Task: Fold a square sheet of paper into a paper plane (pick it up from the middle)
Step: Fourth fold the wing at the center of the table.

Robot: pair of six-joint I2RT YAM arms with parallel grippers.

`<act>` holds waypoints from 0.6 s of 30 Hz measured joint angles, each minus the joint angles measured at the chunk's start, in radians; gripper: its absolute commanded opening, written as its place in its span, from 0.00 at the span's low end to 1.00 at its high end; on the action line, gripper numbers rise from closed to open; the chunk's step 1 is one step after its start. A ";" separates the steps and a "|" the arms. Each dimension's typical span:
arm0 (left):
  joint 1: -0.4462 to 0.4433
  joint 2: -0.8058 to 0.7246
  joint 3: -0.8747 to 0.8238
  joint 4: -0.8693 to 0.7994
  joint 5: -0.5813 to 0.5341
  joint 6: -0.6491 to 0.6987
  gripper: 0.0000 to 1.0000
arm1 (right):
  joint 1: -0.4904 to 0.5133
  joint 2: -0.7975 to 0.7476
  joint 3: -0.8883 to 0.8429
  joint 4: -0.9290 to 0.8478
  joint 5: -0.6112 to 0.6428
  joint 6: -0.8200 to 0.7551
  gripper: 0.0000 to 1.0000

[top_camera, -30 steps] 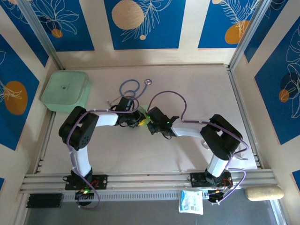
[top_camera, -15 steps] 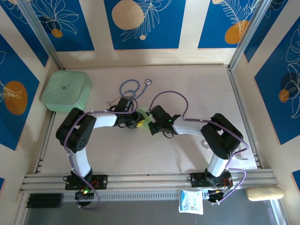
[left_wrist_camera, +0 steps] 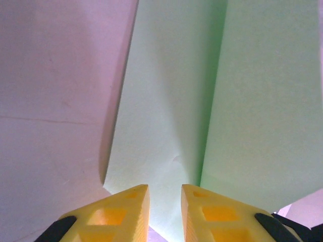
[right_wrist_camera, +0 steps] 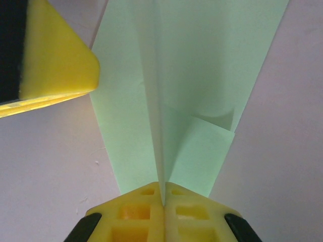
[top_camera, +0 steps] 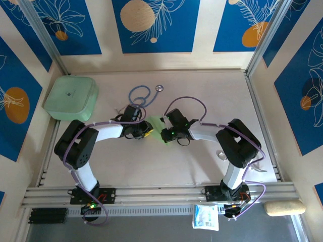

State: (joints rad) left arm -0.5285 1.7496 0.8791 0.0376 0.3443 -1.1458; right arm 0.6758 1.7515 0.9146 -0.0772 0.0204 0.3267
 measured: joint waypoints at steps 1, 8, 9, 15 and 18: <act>0.000 0.001 0.000 0.008 0.003 0.000 0.24 | -0.005 0.004 0.000 0.001 -0.013 0.003 0.07; 0.000 0.011 0.000 0.073 0.039 0.002 0.24 | -0.030 0.034 0.004 0.001 -0.104 0.019 0.07; -0.001 0.015 0.000 0.085 0.046 0.002 0.24 | -0.034 0.037 0.006 0.001 -0.114 0.022 0.07; -0.013 0.039 0.000 0.128 0.080 0.003 0.24 | -0.060 0.043 0.020 -0.002 -0.182 0.026 0.07; -0.019 0.051 0.000 0.147 0.097 0.003 0.22 | -0.077 0.060 0.030 -0.002 -0.219 0.026 0.07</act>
State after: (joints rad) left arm -0.5472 1.8008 0.8787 0.1848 0.4416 -1.1427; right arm 0.5983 1.8114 0.9443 -0.0792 -0.1986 0.3531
